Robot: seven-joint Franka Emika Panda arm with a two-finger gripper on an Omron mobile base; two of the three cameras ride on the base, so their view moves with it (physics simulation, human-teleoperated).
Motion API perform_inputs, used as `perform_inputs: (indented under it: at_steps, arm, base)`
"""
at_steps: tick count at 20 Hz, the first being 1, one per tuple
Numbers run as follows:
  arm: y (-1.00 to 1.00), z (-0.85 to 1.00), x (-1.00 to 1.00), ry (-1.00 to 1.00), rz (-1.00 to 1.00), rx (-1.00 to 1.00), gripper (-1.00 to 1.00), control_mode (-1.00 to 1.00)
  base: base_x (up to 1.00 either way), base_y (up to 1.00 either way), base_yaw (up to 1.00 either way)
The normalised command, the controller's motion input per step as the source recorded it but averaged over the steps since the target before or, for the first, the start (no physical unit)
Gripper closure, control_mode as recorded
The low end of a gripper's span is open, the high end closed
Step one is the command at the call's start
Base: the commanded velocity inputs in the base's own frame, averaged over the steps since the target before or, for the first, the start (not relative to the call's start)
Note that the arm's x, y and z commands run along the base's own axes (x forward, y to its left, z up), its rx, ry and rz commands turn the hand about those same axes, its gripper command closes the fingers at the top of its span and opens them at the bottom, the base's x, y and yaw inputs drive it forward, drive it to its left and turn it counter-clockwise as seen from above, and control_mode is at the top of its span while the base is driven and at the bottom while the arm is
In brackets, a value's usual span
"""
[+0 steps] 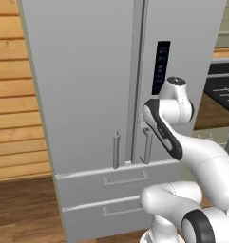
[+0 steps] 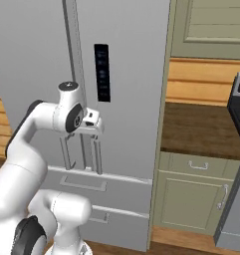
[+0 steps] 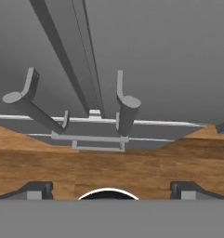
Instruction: Take the strawberry from the fridge and place it on top of the pancake, located on the dining counter.
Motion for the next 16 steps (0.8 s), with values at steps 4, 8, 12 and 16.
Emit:
perform_inputs:
  at_steps: [4,8,12,16]
  arm:
    - [0.00,-0.23,0.19,0.00,0.00,0.00,-1.00,-1.00]
    - [0.00,-0.27,0.24,0.00,0.00,0.00,-1.00,-1.00]
    - [0.00,-0.26,0.33,0.00,0.00,0.00,-1.00,-1.00]
    - [0.00,-0.19,0.39,0.00,0.00,0.00,-1.00,-1.00]
  base:
    - [0.00,0.00,0.00]
    - [0.00,0.00,0.00]
    - [0.00,0.00,0.00]
    - [0.00,0.00,0.00]
